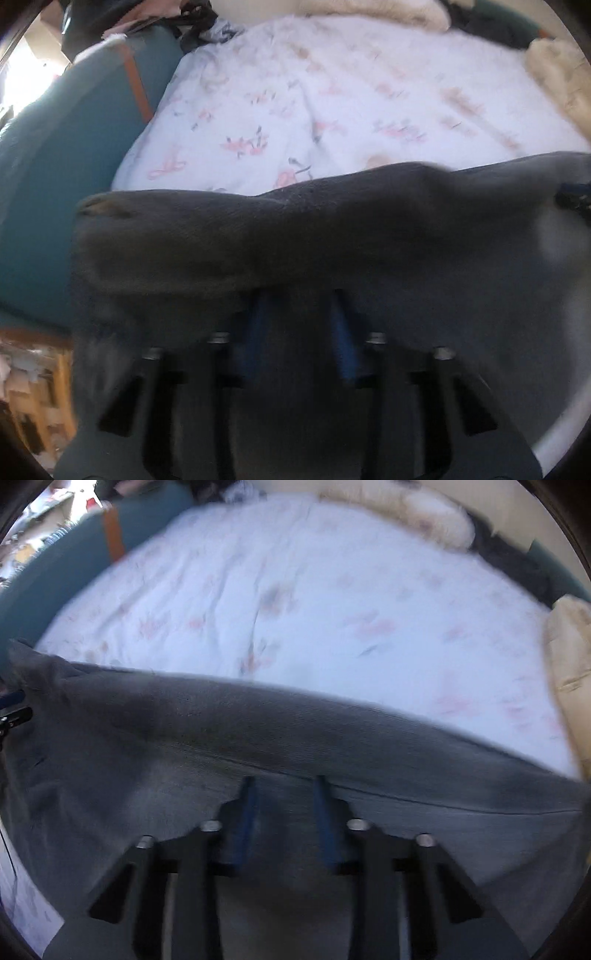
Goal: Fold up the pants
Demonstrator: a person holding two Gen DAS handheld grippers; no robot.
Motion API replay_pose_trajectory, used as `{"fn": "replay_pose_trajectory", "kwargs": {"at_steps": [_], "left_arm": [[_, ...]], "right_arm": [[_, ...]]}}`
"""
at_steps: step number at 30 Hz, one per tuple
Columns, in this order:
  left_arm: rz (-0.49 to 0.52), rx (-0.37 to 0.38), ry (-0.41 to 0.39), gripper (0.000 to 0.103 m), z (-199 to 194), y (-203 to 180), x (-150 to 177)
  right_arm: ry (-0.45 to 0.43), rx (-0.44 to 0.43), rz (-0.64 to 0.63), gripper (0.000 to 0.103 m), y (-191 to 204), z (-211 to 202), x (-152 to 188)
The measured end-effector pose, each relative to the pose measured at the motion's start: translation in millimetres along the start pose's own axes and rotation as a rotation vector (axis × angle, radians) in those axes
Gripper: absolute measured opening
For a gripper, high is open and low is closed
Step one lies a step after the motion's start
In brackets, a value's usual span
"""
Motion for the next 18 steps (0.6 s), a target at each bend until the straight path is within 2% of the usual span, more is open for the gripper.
{"fn": "replay_pose_trajectory", "kwargs": {"at_steps": [2,3,4,5,7,8,9,10,11,14,18], "left_arm": [[-0.059,-0.054,0.002,0.025,20.5,10.6,-10.3],[-0.125,-0.042,-0.006,0.025,21.1,17.9,-15.1],[-0.182,-0.043,-0.008,0.025,18.6,19.5,-14.3],[-0.210,-0.056,-0.006,0.025,14.5,20.0,-14.3],[-0.223,-0.067,-0.040,0.026,1.2,17.1,-11.7],[-0.219,-0.028,-0.041,0.032,-5.6,14.4,-8.1],[-0.212,0.015,-0.048,0.033,-11.6,12.0,-5.0],[-0.197,0.046,-0.065,0.034,-19.6,8.8,-0.3],[-0.174,0.065,-0.081,0.036,-22.7,5.0,0.1],[-0.112,0.098,-0.142,0.043,-40.1,-2.7,15.4],[-0.141,0.123,-0.138,0.043,-42.2,-6.5,27.3]], "right_arm": [[-0.058,0.085,0.011,0.026,-2.8,4.2,-19.9],[-0.081,0.150,0.058,0.026,-9.3,3.0,-30.0],[-0.088,0.174,0.099,0.026,-19.5,2.7,-35.4],[-0.095,0.171,0.151,0.027,-25.3,3.7,-37.8],[-0.104,0.105,0.215,0.027,-30.0,-2.5,-37.6],[-0.112,0.097,0.219,0.027,-33.3,-8.3,-34.9],[-0.129,0.095,0.221,0.027,-35.0,-20.6,-29.7],[-0.161,0.095,0.232,0.029,-39.5,-39.2,-16.6],[-0.188,0.105,0.252,0.039,-50.1,-61.8,3.1],[-0.247,0.122,0.359,0.053,-97.8,-111.8,67.5],[-0.256,0.230,0.629,0.061,-194.2,-144.6,165.1]]}}
Point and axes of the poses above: each gripper's, at about its wrist camera, not at the fingertips, and z roughly the way its jaws point, y to its left, x to its underside, the point moved 5 cm from there along z, roughly the way its jaws point, and after that the axes turned 7 degrees about -z, right-handed, at the moved point
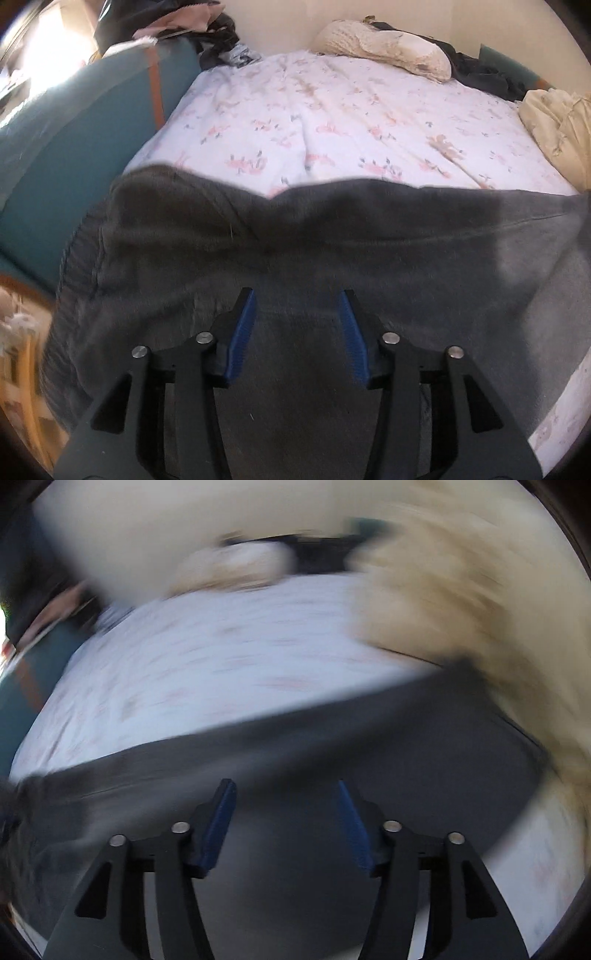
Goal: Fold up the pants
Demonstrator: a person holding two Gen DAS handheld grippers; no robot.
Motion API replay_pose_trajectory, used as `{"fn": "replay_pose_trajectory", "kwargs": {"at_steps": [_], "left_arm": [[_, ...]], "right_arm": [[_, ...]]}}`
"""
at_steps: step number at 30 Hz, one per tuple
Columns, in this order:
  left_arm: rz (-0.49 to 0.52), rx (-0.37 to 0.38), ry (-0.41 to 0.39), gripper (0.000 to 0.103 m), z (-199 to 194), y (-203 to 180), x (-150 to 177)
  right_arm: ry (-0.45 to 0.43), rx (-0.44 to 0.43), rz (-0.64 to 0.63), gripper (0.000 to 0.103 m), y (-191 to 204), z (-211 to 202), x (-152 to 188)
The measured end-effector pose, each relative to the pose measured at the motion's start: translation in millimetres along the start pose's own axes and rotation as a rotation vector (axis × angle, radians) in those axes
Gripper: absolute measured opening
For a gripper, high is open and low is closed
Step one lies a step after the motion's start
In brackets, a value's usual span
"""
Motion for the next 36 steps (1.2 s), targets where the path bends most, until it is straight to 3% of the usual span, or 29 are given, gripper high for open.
{"fn": "replay_pose_trajectory", "kwargs": {"at_steps": [3,4,6,9,10,11,13,14,18,19,21,23,26,27,29,30,33,34,36], "left_arm": [[-0.025,-0.020,0.038,0.043,2.5,0.4,13.2],[-0.030,-0.032,0.050,0.043,4.1,0.5,17.7],[-0.038,-0.061,0.069,0.043,7.9,2.0,25.7],[-0.054,-0.099,0.107,0.045,21.9,7.3,39.7],[-0.063,-0.105,0.097,0.045,23.3,7.9,43.3],[-0.061,-0.121,0.081,0.045,21.3,5.9,45.9],[-0.074,-0.161,0.083,0.045,21.6,2.2,45.3],[-0.101,-0.172,0.093,0.045,22.3,2.3,44.3],[-0.125,-0.179,0.115,0.045,27.1,1.2,40.3],[-0.111,-0.185,0.111,0.046,27.9,-0.2,39.8],[-0.072,-0.208,0.110,0.048,31.3,-6.0,36.1],[-0.071,-0.215,0.127,0.048,32.5,-8.0,32.2],[-0.079,-0.183,0.159,0.049,29.6,-7.3,28.3],[-0.088,-0.164,0.163,0.050,26.2,-4.9,26.2],[-0.097,-0.119,0.160,0.052,20.7,-3.0,26.0],[-0.101,-0.096,0.151,0.052,17.6,-2.5,25.6],[-0.133,-0.053,0.108,0.052,2.0,7.1,24.8],[-0.149,-0.041,0.094,0.052,-4.8,10.4,24.7],[-0.167,-0.026,0.080,0.052,-20.7,17.0,24.0]], "right_arm": [[0.065,0.127,0.273,0.062,-108.8,6.4,21.5],[0.088,0.121,0.382,0.064,-140.3,13.5,29.3],[0.096,0.115,0.452,0.064,-169.0,20.7,29.9],[0.074,0.179,0.480,0.063,-187.2,29.4,20.3],[0.079,0.193,0.470,0.059,-188.7,34.2,17.7],[0.091,0.230,0.444,0.039,-188.2,38.4,15.1],[0.102,0.313,0.360,0.010,-179.8,40.1,9.5],[0.097,0.341,0.335,0.000,-175.1,36.6,7.8],[-0.030,0.469,0.266,0.000,-159.5,-5.7,-5.1],[-0.003,0.475,0.269,0.000,-161.8,-3.0,-2.4],[0.125,0.456,0.253,0.000,-164.9,24.0,7.8],[0.157,0.387,0.250,0.001,-163.8,40.2,11.5],[0.102,0.314,0.306,0.014,-161.2,30.6,10.6],[0.071,0.236,0.352,0.020,-156.9,23.4,13.0],[0.000,0.119,0.442,0.062,-150.0,10.7,22.1],[-0.018,0.048,0.492,0.066,-146.2,8.8,29.4],[0.020,-0.243,0.661,0.064,-118.4,28.5,53.1],[0.041,-0.279,0.657,0.061,-112.3,41.1,48.9],[0.078,-0.270,0.614,0.063,-104.0,66.1,42.0]]}}
Point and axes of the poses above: each gripper's, at about its wrist camera, not at the fingertips, and z roughly the way its jaws point, y to its left, x to its underside, the point moved 5 cm from there along z, roughly the way its jaws point, and after that the axes turned 7 degrees about -z, right-handed, at the moved point
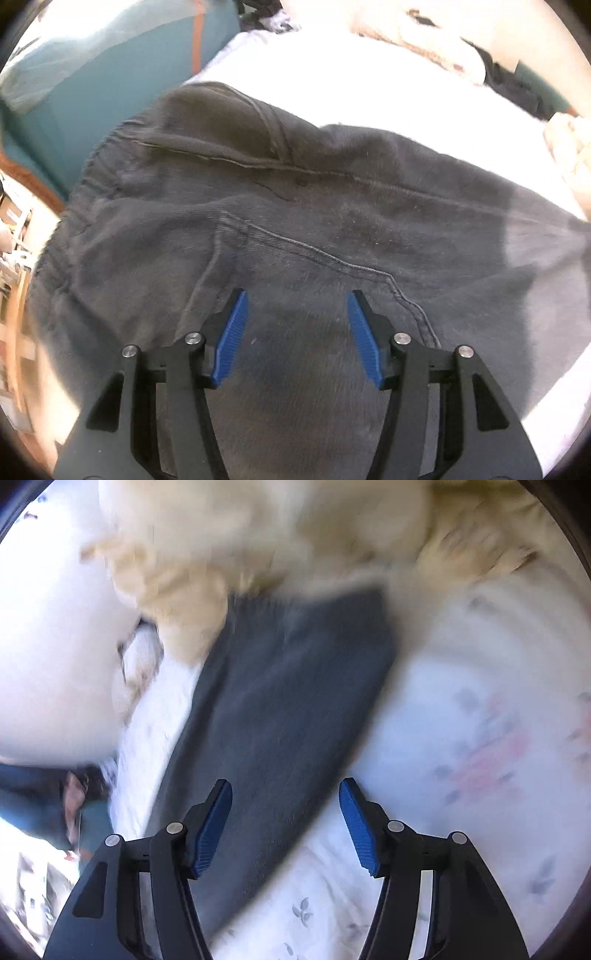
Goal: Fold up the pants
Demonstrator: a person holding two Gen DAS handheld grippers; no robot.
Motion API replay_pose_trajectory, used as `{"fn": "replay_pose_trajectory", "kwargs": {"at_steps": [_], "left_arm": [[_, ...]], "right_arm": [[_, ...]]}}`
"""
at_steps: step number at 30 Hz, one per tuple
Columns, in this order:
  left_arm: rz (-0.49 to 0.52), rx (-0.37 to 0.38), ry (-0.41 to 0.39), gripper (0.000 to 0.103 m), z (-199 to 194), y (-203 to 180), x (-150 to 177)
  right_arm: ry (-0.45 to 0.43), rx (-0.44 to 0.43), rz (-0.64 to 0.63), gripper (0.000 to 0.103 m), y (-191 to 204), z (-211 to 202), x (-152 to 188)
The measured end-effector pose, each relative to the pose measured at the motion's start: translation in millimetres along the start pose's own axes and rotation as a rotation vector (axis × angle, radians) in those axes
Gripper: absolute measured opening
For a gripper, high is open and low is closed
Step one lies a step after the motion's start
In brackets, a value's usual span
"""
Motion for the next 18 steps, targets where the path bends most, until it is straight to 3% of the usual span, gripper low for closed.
{"fn": "replay_pose_trajectory", "kwargs": {"at_steps": [2,3,4,5,6,8,12,17,18], "left_arm": [[-0.036,0.017,-0.011,0.052,-21.8,14.3,-1.7],[-0.059,0.012,-0.017,0.057,-32.0,22.3,-1.0],[-0.098,0.016,-0.025,0.064,-43.8,35.1,0.3],[-0.151,0.020,-0.037,0.080,-56.5,53.5,1.1],[-0.196,0.005,-0.051,0.090,-65.9,67.2,6.2],[-0.314,-0.023,-0.076,0.098,-77.3,108.6,17.2],[-0.602,0.007,-0.010,0.099,-52.4,175.6,27.4],[-0.666,0.046,-0.012,0.099,-12.2,186.4,27.7],[-0.670,0.054,0.005,0.095,-1.6,185.5,27.9]], "right_arm": [[-0.030,-0.022,-0.003,0.066,6.3,13.5,-8.8],[-0.043,-0.037,0.012,0.066,6.0,17.7,-13.5],[-0.060,-0.052,0.033,0.066,6.3,20.9,-21.0],[-0.073,-0.067,0.050,0.066,1.6,15.5,-27.8],[-0.077,-0.072,0.055,0.066,1.8,17.4,-31.2],[-0.091,-0.044,0.053,0.063,3.3,13.7,-36.7],[-0.078,-0.079,0.069,0.064,-13.5,6.1,-23.1],[-0.084,-0.100,0.092,0.064,-37.9,-22.8,-11.3],[-0.084,-0.095,0.093,0.064,-39.3,-25.1,-9.9]]}}
Point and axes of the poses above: each gripper's, at about its wrist camera, not at the fingertips, and z roughly the way its jaws point, y to its left, x to its underside, the point moved 5 cm from there along z, roughly the way its jaws point, and after that the axes turned 7 degrees about -z, right-handed, at the moved point
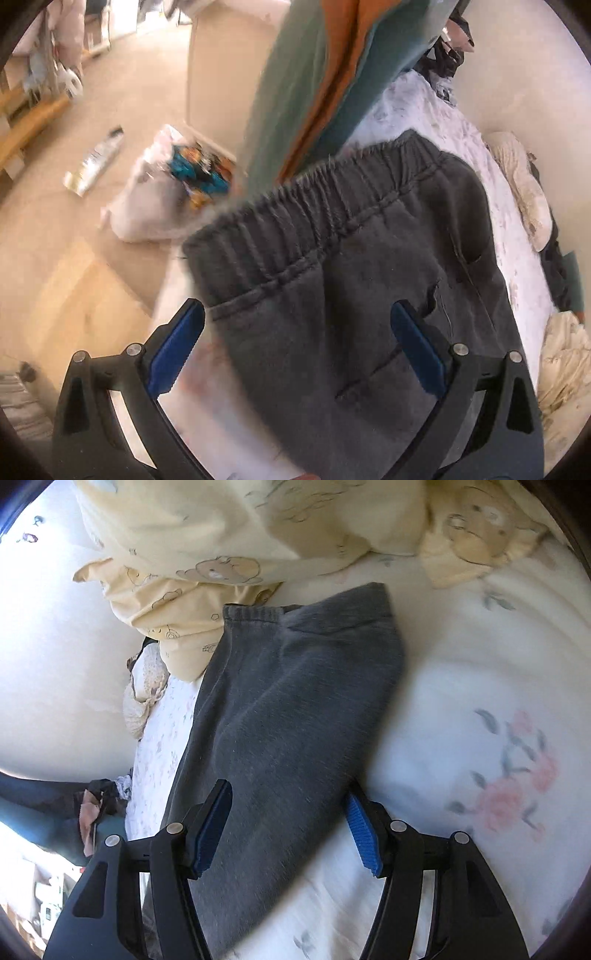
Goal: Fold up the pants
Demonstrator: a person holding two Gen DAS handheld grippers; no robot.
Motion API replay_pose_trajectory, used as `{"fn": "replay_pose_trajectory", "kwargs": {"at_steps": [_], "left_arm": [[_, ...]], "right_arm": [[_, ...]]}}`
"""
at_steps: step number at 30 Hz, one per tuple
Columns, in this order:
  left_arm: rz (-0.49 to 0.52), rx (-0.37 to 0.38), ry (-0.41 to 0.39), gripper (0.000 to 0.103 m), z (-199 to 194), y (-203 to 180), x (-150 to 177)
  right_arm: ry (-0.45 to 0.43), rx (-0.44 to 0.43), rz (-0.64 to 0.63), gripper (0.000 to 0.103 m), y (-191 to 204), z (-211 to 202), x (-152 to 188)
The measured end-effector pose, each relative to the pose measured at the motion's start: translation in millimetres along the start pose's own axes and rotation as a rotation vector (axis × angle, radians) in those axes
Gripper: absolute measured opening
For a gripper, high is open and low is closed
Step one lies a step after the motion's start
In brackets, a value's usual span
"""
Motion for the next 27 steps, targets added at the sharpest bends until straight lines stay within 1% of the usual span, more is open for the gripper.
{"fn": "replay_pose_trajectory", "kwargs": {"at_steps": [1,3,5,8,10,11,12,13,15,17,18,20,22,23,24,25,26,27], "left_arm": [[-0.013,0.000,-0.010,0.092,6.2,0.8,-0.3],[-0.046,0.017,-0.051,0.093,13.2,-5.4,-4.9],[-0.068,0.019,-0.034,0.093,23.8,-5.1,-8.0],[-0.057,0.020,-0.064,0.092,17.9,-9.1,-12.7],[-0.006,0.028,-0.095,0.085,11.1,-15.5,-10.8],[0.012,0.031,-0.107,0.076,7.8,-18.5,-8.9],[0.027,0.034,-0.114,0.071,5.5,-21.1,-7.7],[0.034,0.038,-0.120,0.071,4.0,-23.1,-7.0],[0.012,0.059,-0.095,0.071,9.7,-21.4,-7.8],[0.023,0.067,-0.073,0.071,17.2,-20.2,-12.2],[0.022,0.088,-0.074,0.071,18.0,-20.4,-14.8],[0.025,0.102,-0.064,0.071,21.6,-21.9,-17.2],[0.036,0.107,-0.058,0.071,25.3,-23.7,-18.2],[0.043,0.096,-0.067,0.058,25.6,-23.1,-18.7],[0.040,0.070,-0.078,0.045,26.2,-20.4,-19.5],[0.037,0.056,-0.081,0.040,26.1,-19.1,-19.5],[0.040,0.056,-0.092,0.031,23.8,-18.3,-19.6],[0.056,0.052,-0.104,0.023,20.3,-19.2,-18.9]], "right_arm": [[0.003,0.006,0.002,0.064,-0.6,-2.5,1.9],[0.011,0.023,0.005,0.064,-1.5,-9.8,7.0],[0.012,0.044,0.007,0.064,-3.9,-17.5,12.6],[0.009,0.042,0.017,0.064,-6.6,-20.4,15.2],[0.016,0.004,0.008,0.064,-4.6,-15.0,16.5],[0.019,-0.019,0.003,0.064,-4.2,-11.6,17.6],[0.014,-0.024,0.000,0.064,-3.7,-8.8,17.2],[0.004,-0.029,-0.001,0.064,-2.9,-7.1,15.3],[-0.007,-0.055,0.005,0.064,-0.6,-0.7,8.7],[-0.003,-0.069,-0.018,0.064,5.6,10.3,-0.2],[0.001,-0.071,-0.031,0.064,8.6,16.2,-4.7],[0.002,-0.062,-0.059,0.064,15.2,28.8,-15.1],[-0.020,-0.043,-0.090,0.064,22.8,41.3,-26.3],[-0.030,-0.026,-0.104,0.064,25.6,44.9,-28.9],[-0.043,0.027,-0.139,0.063,30.3,50.9,-31.9],[-0.051,0.068,-0.160,0.055,33.0,53.9,-33.4],[-0.057,0.127,-0.187,0.034,35.9,57.9,-34.5],[-0.046,0.175,-0.203,0.016,36.4,62.2,-34.8]]}}
Point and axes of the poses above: each gripper's, at about its wrist camera, not at the fingertips, and z roughly the way its jaws point, y to its left, x to its underside, the point moved 5 cm from there along z, roughly the way its jaws point, and after that the axes turned 7 degrees about -z, right-handed, at the moved point
